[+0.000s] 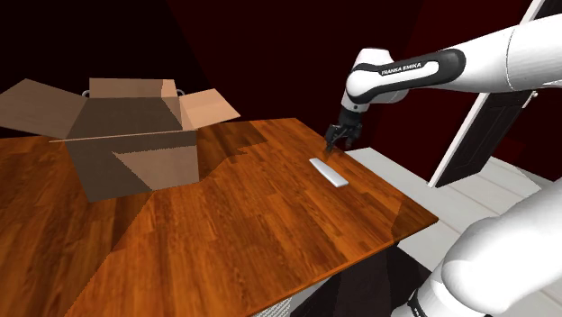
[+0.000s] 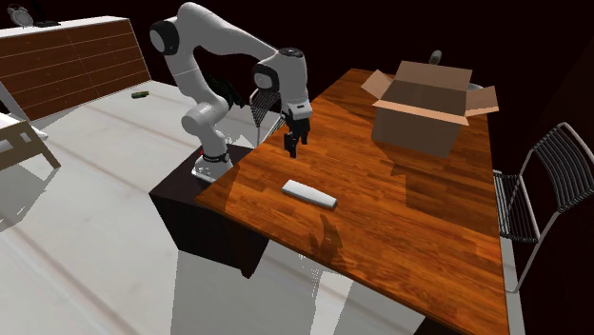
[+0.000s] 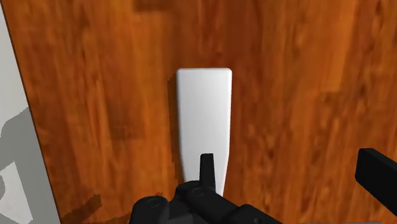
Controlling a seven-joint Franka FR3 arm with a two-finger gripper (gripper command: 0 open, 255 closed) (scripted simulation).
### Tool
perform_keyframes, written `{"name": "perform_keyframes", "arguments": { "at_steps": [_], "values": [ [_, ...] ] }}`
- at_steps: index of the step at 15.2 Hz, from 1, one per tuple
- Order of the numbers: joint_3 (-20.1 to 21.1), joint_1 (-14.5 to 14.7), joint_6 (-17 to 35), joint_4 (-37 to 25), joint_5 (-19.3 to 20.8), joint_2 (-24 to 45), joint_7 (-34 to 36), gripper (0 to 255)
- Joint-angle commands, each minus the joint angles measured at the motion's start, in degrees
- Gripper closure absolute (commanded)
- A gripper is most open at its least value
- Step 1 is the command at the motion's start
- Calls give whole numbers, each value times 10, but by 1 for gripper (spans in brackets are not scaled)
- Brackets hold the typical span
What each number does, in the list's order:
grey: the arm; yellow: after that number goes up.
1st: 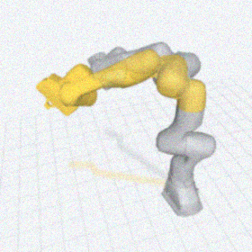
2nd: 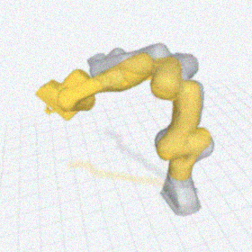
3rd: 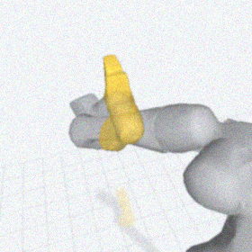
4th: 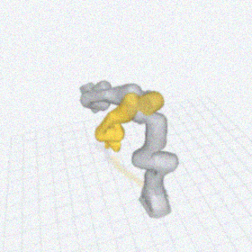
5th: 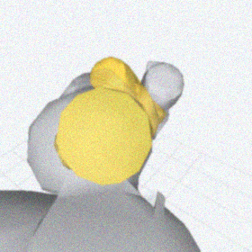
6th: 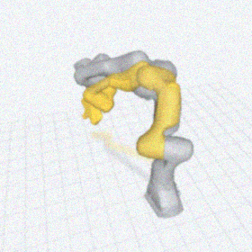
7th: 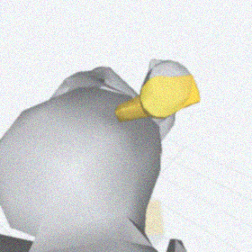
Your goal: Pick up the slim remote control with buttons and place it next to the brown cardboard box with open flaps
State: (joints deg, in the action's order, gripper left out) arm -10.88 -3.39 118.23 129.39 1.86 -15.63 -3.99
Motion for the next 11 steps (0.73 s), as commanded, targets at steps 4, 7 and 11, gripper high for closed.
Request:
{"name": "perform_keyframes", "arguments": {
  "at_steps": [4,7,11],
  "values": [
    [-17,-6,43,-39,-11,105,-20,0],
    [-25,-11,63,-69,-22,170,-33,0],
    [-29,-18,84,-99,-35,234,-46,0]
  ]
}}
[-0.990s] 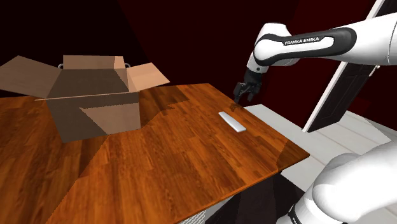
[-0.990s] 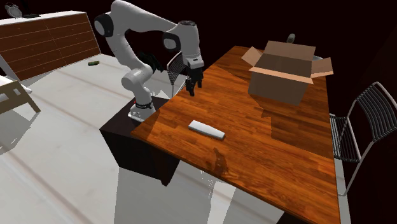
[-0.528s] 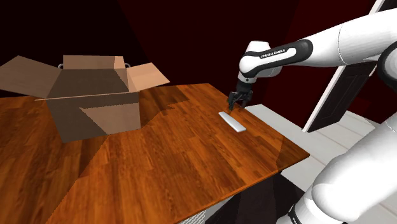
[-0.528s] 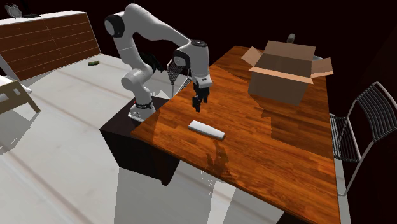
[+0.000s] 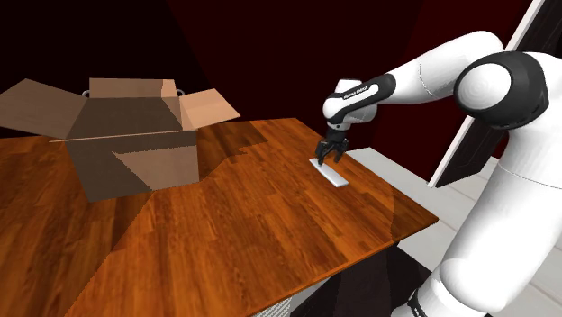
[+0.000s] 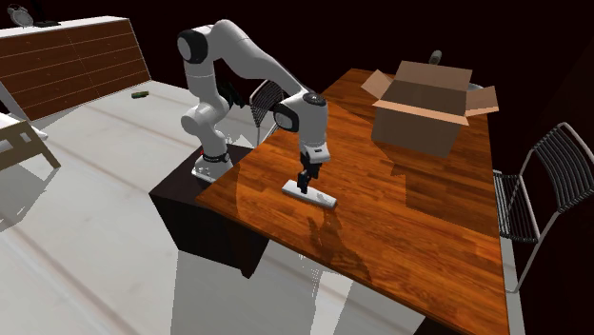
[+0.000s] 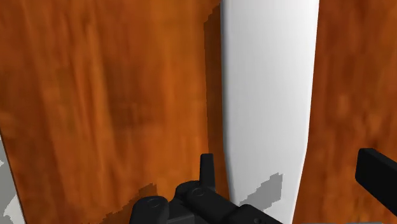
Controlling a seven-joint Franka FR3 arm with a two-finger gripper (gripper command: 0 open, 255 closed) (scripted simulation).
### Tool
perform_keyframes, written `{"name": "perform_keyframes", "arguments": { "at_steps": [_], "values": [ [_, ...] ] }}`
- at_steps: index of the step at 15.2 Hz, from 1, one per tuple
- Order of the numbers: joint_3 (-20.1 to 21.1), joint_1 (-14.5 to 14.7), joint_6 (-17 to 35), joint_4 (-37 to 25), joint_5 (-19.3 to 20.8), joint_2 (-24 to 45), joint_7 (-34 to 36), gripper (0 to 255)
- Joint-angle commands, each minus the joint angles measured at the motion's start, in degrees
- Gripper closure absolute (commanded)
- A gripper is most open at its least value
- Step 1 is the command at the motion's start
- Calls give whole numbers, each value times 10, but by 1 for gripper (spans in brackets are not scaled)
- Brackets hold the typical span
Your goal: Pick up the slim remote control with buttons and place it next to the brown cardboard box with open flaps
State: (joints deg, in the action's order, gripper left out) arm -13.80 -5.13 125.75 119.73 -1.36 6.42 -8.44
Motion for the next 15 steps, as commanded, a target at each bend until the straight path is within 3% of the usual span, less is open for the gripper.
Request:
{"name": "perform_keyframes", "arguments": {
  "at_steps": [1,7,14,15],
  "values": [
    [0,-1,16,1,-4,18,-3,0],
    [2,-3,56,17,-13,42,-8,0],
    [2,-3,55,16,-13,42,-8,0],
    [2,-3,55,16,-13,42,-8,255]
  ]
}}
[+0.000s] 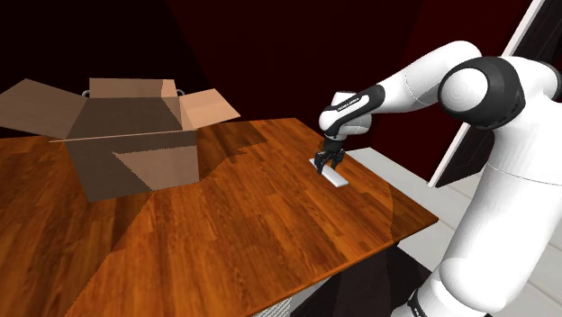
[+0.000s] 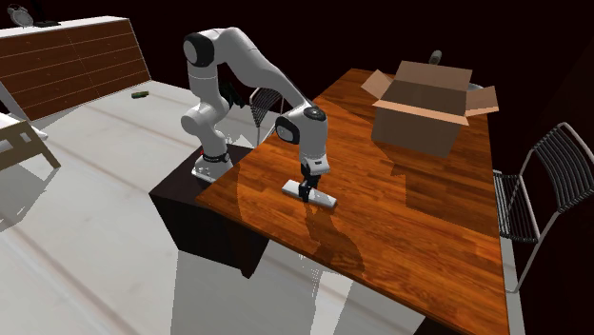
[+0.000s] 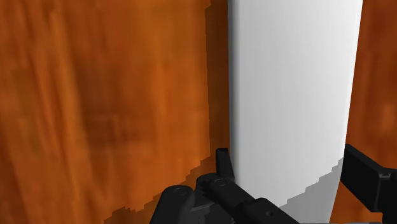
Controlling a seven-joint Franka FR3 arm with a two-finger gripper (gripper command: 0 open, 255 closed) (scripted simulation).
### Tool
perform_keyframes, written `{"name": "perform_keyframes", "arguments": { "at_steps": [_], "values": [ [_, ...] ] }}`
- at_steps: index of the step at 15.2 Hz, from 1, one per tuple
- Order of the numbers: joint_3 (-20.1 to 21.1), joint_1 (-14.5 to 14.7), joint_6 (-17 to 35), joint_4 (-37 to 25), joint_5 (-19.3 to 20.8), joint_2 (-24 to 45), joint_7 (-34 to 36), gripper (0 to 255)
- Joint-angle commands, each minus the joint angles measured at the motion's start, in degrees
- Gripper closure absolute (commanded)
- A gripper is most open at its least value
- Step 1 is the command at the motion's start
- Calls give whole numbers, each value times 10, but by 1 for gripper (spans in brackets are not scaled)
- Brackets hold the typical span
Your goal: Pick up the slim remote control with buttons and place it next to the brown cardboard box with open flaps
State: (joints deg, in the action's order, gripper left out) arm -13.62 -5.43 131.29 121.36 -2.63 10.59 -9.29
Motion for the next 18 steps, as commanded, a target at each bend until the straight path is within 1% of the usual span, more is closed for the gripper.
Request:
{"name": "perform_keyframes", "arguments": {
  "at_steps": [1,9,18],
  "values": [
    [0,0,0,0,0,0,0,255],
    [0,0,0,0,0,0,0,255],
    [-2,3,-63,-26,13,-38,8,255]
  ]
}}
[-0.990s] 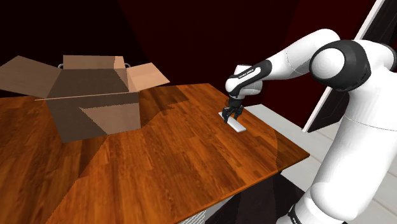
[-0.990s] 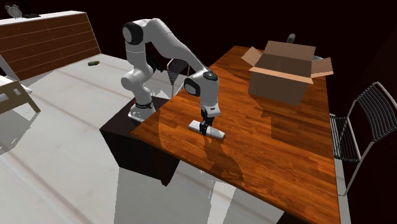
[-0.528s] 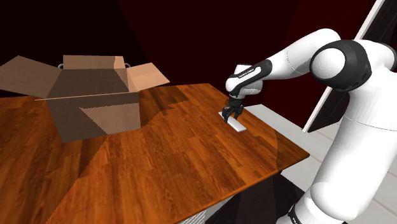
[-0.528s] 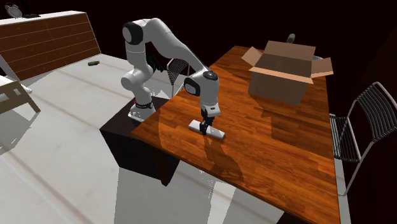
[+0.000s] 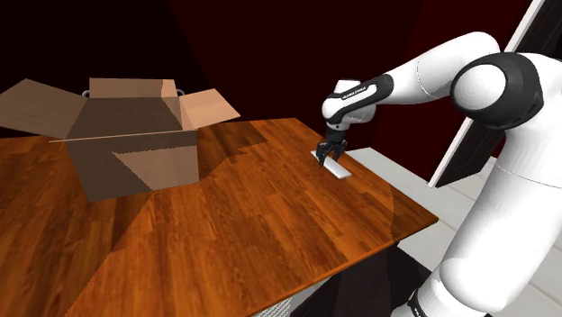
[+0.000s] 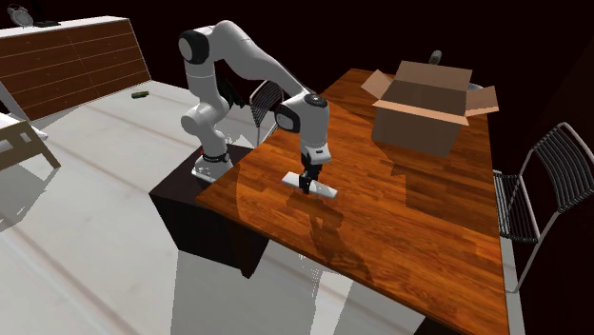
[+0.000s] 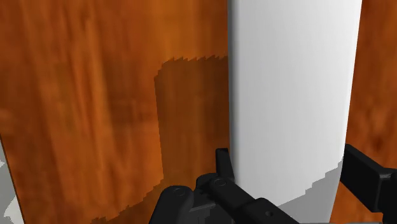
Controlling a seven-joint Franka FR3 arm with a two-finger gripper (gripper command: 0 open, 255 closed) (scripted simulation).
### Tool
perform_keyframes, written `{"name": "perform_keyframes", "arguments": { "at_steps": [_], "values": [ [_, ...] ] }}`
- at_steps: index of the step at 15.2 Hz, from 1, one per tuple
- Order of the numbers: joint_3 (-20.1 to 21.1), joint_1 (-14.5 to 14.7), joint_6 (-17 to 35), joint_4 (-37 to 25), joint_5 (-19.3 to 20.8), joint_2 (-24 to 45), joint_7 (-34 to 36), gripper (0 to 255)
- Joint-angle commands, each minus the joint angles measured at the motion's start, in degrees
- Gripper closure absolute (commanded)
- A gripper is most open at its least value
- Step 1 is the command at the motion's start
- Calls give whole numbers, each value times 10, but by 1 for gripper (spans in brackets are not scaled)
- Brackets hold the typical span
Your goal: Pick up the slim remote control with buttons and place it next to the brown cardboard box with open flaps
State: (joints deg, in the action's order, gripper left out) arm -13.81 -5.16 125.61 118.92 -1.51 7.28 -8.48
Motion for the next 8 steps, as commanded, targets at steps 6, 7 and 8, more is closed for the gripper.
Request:
{"name": "perform_keyframes", "arguments": {
  "at_steps": [6,7,8],
  "values": [
    [-1,1,-50,-25,8,-25,4,255],
    [-1,1,-57,-30,9,-28,5,255],
    [-1,1,-64,-34,9,-31,5,255]
  ]
}}
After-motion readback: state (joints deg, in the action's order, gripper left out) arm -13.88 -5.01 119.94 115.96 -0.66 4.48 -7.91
